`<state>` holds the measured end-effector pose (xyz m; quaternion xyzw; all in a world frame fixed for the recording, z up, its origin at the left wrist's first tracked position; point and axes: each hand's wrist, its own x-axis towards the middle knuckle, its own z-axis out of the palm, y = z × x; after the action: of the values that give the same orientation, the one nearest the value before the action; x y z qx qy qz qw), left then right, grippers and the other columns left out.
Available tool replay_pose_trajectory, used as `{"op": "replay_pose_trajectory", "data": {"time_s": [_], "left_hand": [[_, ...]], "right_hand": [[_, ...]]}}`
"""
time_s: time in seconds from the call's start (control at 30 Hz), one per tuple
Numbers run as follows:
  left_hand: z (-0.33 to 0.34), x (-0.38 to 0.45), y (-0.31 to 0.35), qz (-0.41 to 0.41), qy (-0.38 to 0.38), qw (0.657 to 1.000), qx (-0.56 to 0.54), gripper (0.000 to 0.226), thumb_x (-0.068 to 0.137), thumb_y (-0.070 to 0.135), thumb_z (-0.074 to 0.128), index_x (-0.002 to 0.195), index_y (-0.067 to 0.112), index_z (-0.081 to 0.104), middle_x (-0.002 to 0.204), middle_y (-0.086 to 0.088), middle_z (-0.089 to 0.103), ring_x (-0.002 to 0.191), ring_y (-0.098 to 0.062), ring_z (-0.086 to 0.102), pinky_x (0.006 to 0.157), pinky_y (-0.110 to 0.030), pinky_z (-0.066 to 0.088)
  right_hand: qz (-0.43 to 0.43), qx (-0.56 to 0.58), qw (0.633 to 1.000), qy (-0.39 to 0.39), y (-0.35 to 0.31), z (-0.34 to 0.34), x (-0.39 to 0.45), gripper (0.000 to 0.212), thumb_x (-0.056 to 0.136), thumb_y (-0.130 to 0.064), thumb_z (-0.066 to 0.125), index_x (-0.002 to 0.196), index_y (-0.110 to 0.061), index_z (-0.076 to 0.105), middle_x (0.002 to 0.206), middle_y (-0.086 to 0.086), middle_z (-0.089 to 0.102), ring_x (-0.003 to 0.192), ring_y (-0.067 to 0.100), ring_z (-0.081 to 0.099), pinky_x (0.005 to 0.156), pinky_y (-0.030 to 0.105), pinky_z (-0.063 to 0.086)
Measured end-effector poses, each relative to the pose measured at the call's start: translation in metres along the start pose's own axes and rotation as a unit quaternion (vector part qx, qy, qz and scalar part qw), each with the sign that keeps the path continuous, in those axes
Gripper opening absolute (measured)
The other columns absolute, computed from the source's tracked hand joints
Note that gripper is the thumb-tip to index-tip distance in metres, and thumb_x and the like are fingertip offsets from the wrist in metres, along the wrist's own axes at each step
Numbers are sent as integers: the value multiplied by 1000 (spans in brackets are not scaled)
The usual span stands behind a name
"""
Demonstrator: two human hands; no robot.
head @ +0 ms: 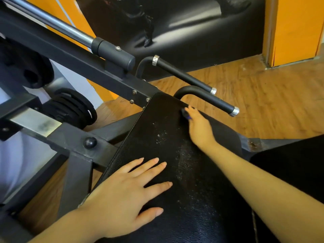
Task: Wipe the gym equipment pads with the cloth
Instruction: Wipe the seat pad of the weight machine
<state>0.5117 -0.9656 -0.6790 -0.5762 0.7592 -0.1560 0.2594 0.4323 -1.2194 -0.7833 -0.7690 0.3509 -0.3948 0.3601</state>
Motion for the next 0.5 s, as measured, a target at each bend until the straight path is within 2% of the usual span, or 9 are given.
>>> {"op": "replay_pose_trajectory", "data": {"time_s": [0.07,0.13,0.2,0.3,0.4,0.5], "left_hand": [[1,0,0,-4,-1,1000,0,53,95,66,31,141,42,44,153,1,37,142,-18,32,112,-37,18],[1,0,0,-7,-4,1000,-1,54,96,66,30,142,42,42,153,0,36,143,-20,31,115,-39,20],[1,1,1,-20,-11,1000,-11,53,96,64,31,143,41,41,154,-1,35,143,-22,30,115,-41,21],[3,9,4,-78,-13,996,-38,51,97,57,31,143,39,42,154,-4,36,143,-23,30,110,-39,19],[1,31,-3,-128,-27,990,-49,54,96,56,23,144,38,41,154,-7,35,144,-23,27,119,-38,15],[1,56,-18,-142,-8,988,-64,71,86,61,-4,151,42,15,162,-4,5,149,-20,-2,115,-35,-9]], "right_hand": [[53,9,998,13,26,-14,-8,47,99,1,39,144,-12,40,154,6,32,144,24,24,115,30,16],[65,13,998,11,30,-19,-15,47,99,1,39,144,-12,39,154,6,32,145,23,23,114,26,14],[31,13,999,4,10,-14,-20,47,100,1,37,145,-14,38,155,4,30,145,20,20,113,24,11],[-74,3,997,-38,-33,5,-27,50,98,3,37,145,-15,37,155,2,27,145,16,17,113,22,9],[-93,0,994,-48,-48,14,-29,51,97,4,40,145,-15,37,156,0,26,146,15,15,114,23,12],[-69,-3,997,-42,-41,13,-26,52,98,3,41,145,-17,36,156,0,25,146,15,15,115,28,16]]}}
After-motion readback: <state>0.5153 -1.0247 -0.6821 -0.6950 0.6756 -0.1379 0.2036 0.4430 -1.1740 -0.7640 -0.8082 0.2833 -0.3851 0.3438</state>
